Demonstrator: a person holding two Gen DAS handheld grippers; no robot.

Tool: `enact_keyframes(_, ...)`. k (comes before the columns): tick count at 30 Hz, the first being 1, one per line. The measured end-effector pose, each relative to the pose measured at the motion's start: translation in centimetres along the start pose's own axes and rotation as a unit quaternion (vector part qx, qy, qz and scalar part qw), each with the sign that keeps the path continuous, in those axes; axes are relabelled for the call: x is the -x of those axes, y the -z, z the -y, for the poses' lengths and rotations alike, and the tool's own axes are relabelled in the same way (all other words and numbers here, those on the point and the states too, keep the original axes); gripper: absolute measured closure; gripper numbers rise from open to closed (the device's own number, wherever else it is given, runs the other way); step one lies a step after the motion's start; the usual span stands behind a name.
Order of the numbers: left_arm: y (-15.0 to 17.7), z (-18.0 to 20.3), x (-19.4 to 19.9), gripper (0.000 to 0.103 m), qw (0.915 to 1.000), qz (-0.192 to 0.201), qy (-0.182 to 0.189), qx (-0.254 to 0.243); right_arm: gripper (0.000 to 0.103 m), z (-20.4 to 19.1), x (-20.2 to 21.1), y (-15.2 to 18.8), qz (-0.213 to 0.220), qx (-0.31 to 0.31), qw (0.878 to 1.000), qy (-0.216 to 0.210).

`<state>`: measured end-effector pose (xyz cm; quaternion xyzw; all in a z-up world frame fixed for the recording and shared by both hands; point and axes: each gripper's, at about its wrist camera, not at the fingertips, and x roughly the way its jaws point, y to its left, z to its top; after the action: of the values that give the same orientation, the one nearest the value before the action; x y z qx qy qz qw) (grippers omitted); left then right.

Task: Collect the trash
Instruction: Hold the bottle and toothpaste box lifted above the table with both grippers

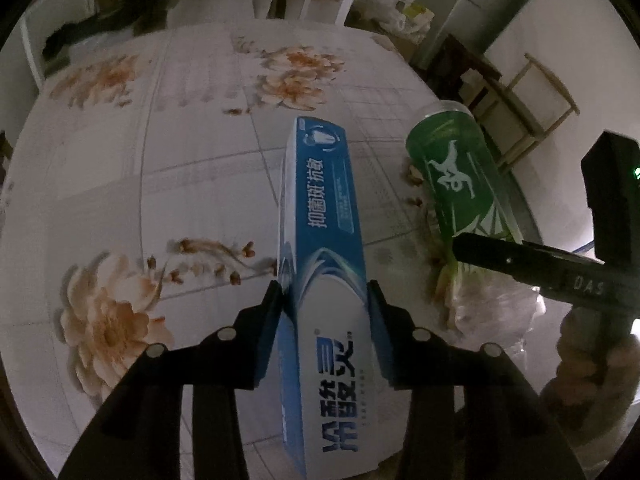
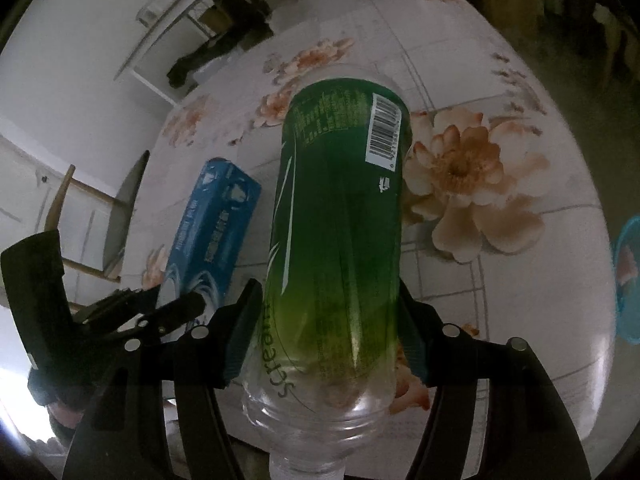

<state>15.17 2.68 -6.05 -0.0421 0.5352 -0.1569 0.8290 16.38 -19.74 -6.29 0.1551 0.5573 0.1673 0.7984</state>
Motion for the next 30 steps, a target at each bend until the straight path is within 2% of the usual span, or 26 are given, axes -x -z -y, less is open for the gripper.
enact_keyframes(8,-0.9,0.1,-1.0,0.061,0.9997,-0.003,-0.024,-0.006,0.04,-0.5,1.1,0.2,0.012,0.0,1.0,-0.005)
enact_keyframes(19,-1.5,0.0,-2.3,0.061,0.9988,-0.008,-0.049,-0.004,0.036,-0.8,-0.5,0.4,-0.003,-0.007,1.0,0.001)
enact_keyframes(23,-1.4,0.1,-2.4,0.071,0.9981,-0.002,-0.061,-0.007,0.039,-0.8,-0.9,0.5,-0.004,-0.011,1.0,0.005)
enact_keyframes(30,-0.8,0.7,-2.2,0.07,0.9975,-0.002,-0.068,-0.019,0.04,-1.0,-1.0,0.4,-0.004,-0.014,1.0,0.005)
